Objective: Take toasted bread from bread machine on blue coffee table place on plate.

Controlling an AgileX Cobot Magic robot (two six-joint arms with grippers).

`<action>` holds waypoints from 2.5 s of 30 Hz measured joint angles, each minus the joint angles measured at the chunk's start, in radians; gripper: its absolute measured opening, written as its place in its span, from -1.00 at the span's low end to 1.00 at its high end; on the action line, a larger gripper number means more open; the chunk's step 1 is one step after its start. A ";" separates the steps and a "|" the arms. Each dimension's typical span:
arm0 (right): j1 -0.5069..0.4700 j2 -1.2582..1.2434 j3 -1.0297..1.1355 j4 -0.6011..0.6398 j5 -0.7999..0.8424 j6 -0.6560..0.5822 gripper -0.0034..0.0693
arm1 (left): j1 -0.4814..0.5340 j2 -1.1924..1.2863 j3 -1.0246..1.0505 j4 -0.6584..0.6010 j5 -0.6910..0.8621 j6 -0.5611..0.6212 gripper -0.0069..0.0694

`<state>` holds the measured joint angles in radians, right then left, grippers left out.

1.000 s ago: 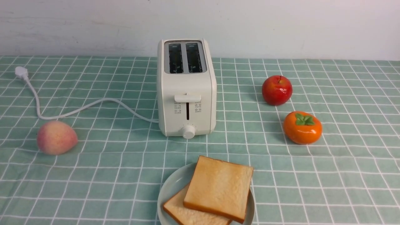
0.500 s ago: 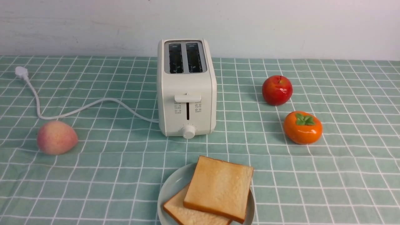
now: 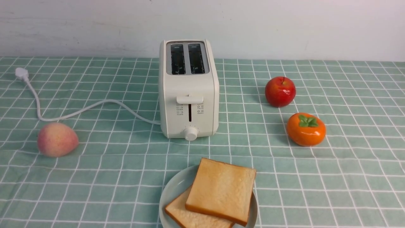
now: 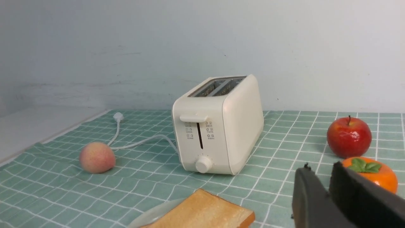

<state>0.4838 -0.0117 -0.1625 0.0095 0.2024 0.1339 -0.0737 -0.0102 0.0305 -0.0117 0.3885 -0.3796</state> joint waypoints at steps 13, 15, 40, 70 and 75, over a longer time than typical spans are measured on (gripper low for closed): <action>-0.447 0.000 0.182 -0.047 0.160 -0.005 -0.56 | 0.000 0.000 0.000 0.000 0.002 0.000 -0.58; -0.465 0.000 0.182 -0.047 0.162 -0.005 -0.56 | 0.000 0.000 0.000 0.000 0.003 0.000 -0.58; -0.479 0.000 0.181 -0.047 0.166 -0.005 -0.50 | 0.000 0.000 0.000 0.000 0.003 0.000 -0.53; -0.479 0.000 0.181 -0.047 0.166 -0.005 -0.41 | 0.000 0.000 0.000 0.000 0.003 0.000 -0.47; -0.479 0.000 0.181 -0.047 0.166 -0.005 -0.41 | 0.000 0.000 0.000 0.000 0.003 0.000 -0.45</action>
<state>0.0047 -0.0117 0.0188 -0.0376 0.3679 0.1290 -0.0737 -0.0102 0.0305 -0.0117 0.3914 -0.3796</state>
